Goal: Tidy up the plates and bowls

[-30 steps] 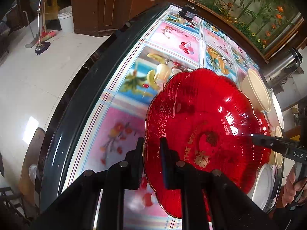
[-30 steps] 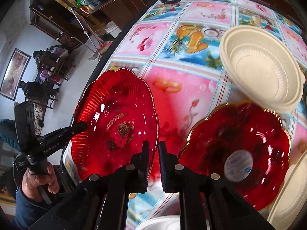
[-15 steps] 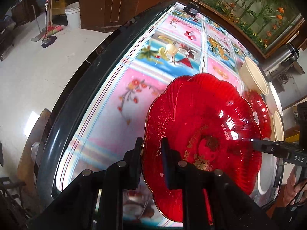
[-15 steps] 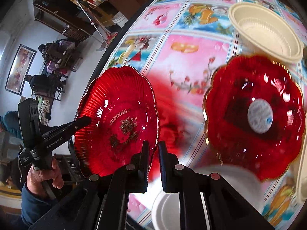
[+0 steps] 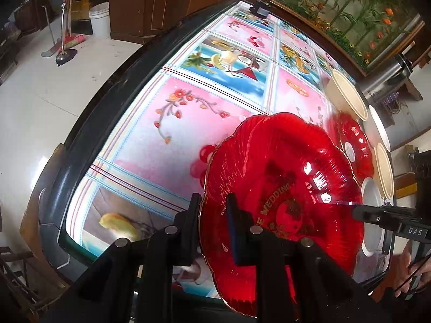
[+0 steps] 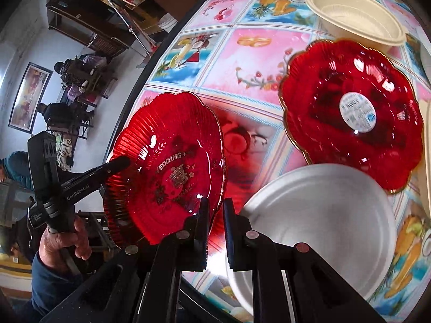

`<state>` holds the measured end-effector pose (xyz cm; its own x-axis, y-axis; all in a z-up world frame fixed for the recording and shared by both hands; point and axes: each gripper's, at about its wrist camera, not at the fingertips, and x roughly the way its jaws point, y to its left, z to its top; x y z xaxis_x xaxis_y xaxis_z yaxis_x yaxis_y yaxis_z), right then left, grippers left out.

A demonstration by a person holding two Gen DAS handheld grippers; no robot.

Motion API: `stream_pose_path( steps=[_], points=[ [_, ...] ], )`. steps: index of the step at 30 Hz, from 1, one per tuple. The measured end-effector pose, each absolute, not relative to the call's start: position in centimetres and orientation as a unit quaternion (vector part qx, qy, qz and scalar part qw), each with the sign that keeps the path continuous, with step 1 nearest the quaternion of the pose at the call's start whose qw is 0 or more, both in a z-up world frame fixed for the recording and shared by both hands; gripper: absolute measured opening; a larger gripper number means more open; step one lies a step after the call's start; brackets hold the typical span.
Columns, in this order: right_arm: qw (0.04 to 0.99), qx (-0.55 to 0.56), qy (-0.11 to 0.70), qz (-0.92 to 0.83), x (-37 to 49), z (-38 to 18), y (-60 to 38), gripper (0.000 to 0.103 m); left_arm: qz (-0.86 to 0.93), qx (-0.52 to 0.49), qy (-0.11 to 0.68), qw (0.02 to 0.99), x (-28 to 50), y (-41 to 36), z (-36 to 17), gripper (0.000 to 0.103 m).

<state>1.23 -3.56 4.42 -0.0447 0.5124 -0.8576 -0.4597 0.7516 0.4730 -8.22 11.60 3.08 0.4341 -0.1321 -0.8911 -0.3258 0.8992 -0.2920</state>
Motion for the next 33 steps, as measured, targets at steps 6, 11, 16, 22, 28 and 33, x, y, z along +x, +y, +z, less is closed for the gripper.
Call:
stream_pose_path(
  steps=[6, 11, 16, 22, 28, 33],
  points=[
    [0.693, 0.025, 0.631, 0.346, 0.7, 4.3, -4.1, 0.014, 0.057, -0.211, 0.526, 0.822, -7.9, 10.8, 3.1, 0.017],
    [0.684, 0.03, 0.636, 0.356, 0.0, 4.8, -4.6, 0.016, 0.053, -0.212, 0.52, 0.826, -7.9, 10.6, 3.8, 0.028],
    [0.687, 0.052, 0.618, 0.379, -0.7, 6.7, -7.0, 0.016, 0.058, -0.211, 0.507, 0.834, -8.5, 10.6, 5.3, 0.041],
    [0.724, 0.09, 0.587, 0.351, 0.4, 8.7, -12.0, 0.016, 0.048, -0.212, 0.498, 0.839, -8.9, 9.6, 7.1, 0.041],
    [0.732, 0.165, 0.602, 0.273, 3.3, 6.6, -17.1, 0.016, 0.019, -0.192, 0.492, 0.849, -7.1, 6.8, 9.6, 0.05],
    [0.732, 0.183, 0.608, 0.248, 4.9, 5.5, -18.7, 0.016, -0.008, -0.171, 0.5, 0.849, -4.6, 3.8, 10.7, 0.054]
  ],
)
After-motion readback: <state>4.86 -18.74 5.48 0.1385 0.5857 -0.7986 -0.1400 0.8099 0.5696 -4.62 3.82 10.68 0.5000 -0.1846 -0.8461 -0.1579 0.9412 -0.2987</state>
